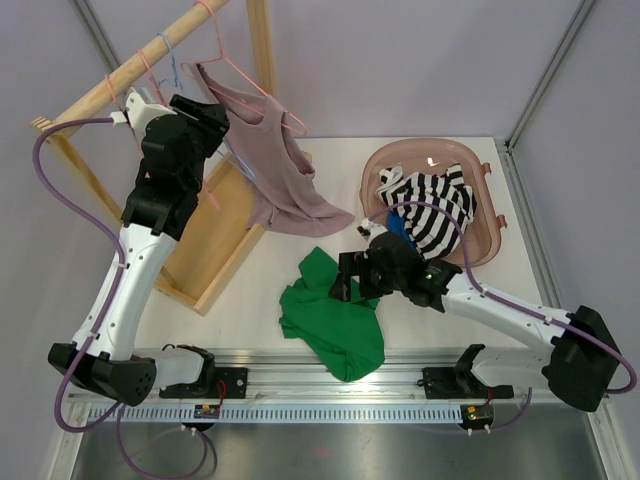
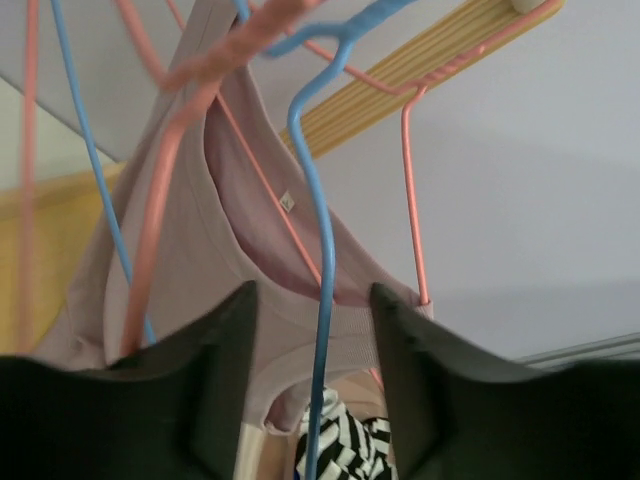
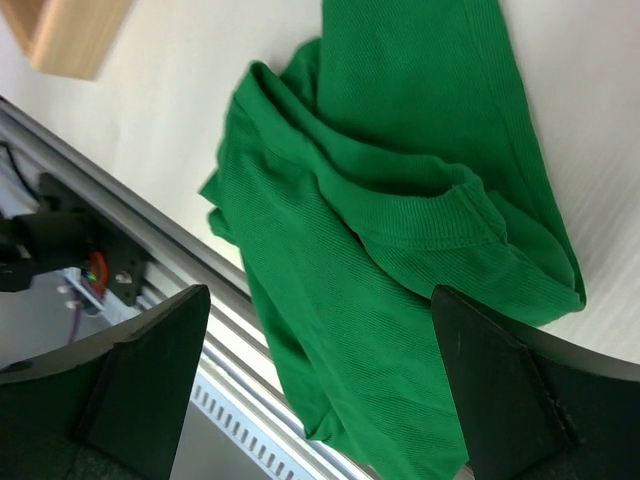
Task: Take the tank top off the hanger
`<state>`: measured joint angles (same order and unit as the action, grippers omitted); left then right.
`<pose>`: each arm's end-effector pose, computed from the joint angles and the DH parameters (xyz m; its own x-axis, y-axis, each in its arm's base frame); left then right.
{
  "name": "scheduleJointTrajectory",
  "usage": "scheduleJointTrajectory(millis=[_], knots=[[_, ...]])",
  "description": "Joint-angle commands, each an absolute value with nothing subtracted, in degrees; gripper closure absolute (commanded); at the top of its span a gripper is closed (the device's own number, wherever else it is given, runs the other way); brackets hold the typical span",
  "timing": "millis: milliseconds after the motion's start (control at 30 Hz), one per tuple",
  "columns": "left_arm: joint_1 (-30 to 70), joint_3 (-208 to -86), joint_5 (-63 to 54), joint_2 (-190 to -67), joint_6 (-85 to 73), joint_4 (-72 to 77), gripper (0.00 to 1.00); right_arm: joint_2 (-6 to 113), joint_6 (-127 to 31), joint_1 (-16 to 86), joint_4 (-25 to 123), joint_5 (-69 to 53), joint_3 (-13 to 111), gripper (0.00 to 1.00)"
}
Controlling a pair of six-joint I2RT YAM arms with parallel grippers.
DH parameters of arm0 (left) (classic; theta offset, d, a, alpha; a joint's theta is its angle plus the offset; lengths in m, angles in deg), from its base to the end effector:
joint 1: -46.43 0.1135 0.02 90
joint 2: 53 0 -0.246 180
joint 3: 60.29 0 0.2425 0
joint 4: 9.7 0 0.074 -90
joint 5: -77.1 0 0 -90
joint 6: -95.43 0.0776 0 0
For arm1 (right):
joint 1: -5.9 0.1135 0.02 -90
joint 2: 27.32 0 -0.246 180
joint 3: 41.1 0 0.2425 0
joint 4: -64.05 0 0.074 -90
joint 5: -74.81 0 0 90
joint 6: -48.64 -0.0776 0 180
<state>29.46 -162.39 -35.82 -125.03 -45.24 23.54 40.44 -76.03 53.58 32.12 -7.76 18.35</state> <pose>0.2950 -0.0584 0.4610 0.0462 -0.7590 -0.6495 -0.1062 0.6427 -0.7587 0.1825 0.2153 0.2086 -0.8126 -0.0546 -0.5803 -0.4103 0.7608 0.5029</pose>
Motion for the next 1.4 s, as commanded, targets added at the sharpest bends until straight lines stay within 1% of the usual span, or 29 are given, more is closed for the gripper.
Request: scheduleJointTrajectory(millis=[0,33,100,133,167,200,333,533,567,600,633,667,733,767,800,900,1000,1167,1367], knots=[[29.47,-160.84,-33.47,-122.27,-46.6,23.61,0.4,44.38,-74.75,56.78,29.95,-16.48,22.35,0.01],[29.47,-160.75,-32.95,-121.48,-46.25,23.26,0.33,45.53,-74.84,58.27,29.42,-17.63,22.79,0.01],[29.47,-161.19,-31.1,-120.77,-45.9,23.61,0.26,49.57,-74.58,59.95,28.02,-20.35,24.81,0.01],[29.47,-161.89,-30.31,-120.16,-45.72,24.04,0.19,52.54,-74.58,61.52,27.4,-21.15,25.51,0.01],[29.47,-162.16,-28.3,-119.72,-45.63,24.05,0.16,54.13,-74.84,62.15,25.92,-22.9,27.17,0.0],[29.38,-162.42,-27.33,-119.36,-45.11,24.22,0.01,55.63,-74.93,62.85,25.38,-23.62,27.8,0.0],[29.38,-164.61,-21.1,-118.13,-43.79,26.24,0.01,65.54,-74.93,65.58,23.97,-24.94,31.22,0.0],[28.33,-165.85,-14.05,-114.09,-39.93,29.14,0.01,77.68,-75.81,68.48,20.54,-31.44,34.48,0.01],[27.89,-166.11,-13.18,-113.48,-38.96,29.67,0.01,78.58,-75.63,68.48,21.32,-31.27,34.48,0.05],[26.58,-166.72,-13.25,-112.34,-36.95,30.37,0.01,79.37,-75.46,68.48,21.68,-31.44,34.57,0.13],[25.96,-166.82,-13.25,-111.63,-35.89,32.03,0.01,80.07,-75.11,68.48,22.29,-31.1,34.48,0.3],[25.34,-166.64,-13.25,-110.58,-35.01,32.74,0.01,79.99,-74.58,68.48,23.43,-30.66,34.31,0.65],[24.55,-164.81,-13.17,-106.99,-32.72,34.23,0.01,78.07,-74.05,68.48,24.58,-30.39,33.96,0.83],[24.46,-163.93,-10.82,-105.75,-31.93,34.42,0.01,77.01,-73.27,68.48,25.54,-30.3,33.61,0.93],[24.46,-162.87,-9.92,-104.52,-30.44,34.68,0.01,75.78,-73.0,68.48,25.46,-31.0,33.52,1.0],[24.37,-158.92,-7.2,-98.99,-28.24,36.96,0.01,70.34,-72.03,68.39,23.8,-34.07,34.48,1.0],[24.37,-152.51,-4.29,-92.13,-26.31,36.53,0.01,65.15,-70.8,68.39,21.25,-37.41,36.5,1.0],[24.46,-144.86,-7.27,-82.03,-23.05,40.82,0.01,58.9,-68.0,67.52,14.59,-41.63,43.09,1.0],[24.46,-140.45,-8.85,-75.51,-19.18,48.64,0.01,55.21,-64.22,64.01,5.53,-46.73,54.24,1.0]])
